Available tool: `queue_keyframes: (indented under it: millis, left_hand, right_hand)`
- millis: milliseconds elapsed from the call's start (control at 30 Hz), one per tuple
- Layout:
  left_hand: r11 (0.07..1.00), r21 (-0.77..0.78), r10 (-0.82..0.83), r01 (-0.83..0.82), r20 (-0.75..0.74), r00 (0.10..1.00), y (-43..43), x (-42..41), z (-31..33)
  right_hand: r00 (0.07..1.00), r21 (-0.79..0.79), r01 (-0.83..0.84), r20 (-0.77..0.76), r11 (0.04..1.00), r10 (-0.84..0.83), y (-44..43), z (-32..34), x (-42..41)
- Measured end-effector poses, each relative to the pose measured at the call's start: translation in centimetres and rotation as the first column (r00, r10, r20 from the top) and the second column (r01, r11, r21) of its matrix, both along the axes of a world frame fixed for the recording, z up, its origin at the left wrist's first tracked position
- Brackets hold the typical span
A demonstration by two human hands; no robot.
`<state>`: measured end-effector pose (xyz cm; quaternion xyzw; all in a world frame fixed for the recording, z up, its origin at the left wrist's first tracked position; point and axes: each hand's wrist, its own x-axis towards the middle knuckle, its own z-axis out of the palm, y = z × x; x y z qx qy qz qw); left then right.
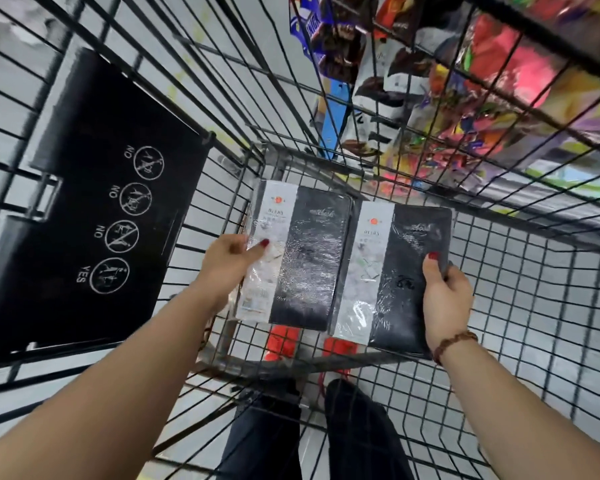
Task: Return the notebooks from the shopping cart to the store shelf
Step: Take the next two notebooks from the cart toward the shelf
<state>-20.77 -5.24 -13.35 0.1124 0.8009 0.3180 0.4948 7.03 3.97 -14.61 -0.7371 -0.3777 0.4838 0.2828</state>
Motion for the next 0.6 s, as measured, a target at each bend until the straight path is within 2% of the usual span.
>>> queue_keyframes:
  millis: [67, 133, 267, 333, 400, 600]
  left_hand:
    - [0.999, -0.017, -0.027, 0.029, 0.082, 0.996, -0.1, 0.6, 0.5]
    - [0.998, -0.041, -0.052, 0.057, 0.099, 0.994, -0.1, 1.9, 0.9]
    - [0.994, -0.025, -0.106, 0.104, -0.239, 0.965, 0.8, 4.7, 2.9]
    - [0.992, 0.054, -0.085, 0.111, -0.355, 0.931, 1.1, 5.8, 4.6]
    - [0.984, 0.103, -0.09, 0.143, -0.405, 0.91, 1.4, 6.2, 6.7]
    - [0.967, 0.212, -0.08, 0.139, -0.268, 0.96, 1.4, 5.3, 14.5]
  right_hand:
    - [1.0, 0.005, -0.002, 0.013, 1.0, 0.002, -0.1, 0.6, 0.1]
    - [0.999, 0.018, -0.003, 0.034, 1.0, 0.002, -0.5, 1.5, 0.1]
    - [0.995, 0.025, 0.074, 0.07, 0.997, -0.076, -1.8, 4.1, 0.0]
    - [0.993, 0.003, 0.116, 0.035, 0.993, -0.116, -2.3, 5.6, 0.1]
    - [0.988, 0.001, 0.155, 0.007, 0.988, -0.155, -2.9, 7.4, 0.4]
    - [0.968, 0.075, 0.243, -0.083, 0.967, -0.236, -5.1, 17.2, 1.7]
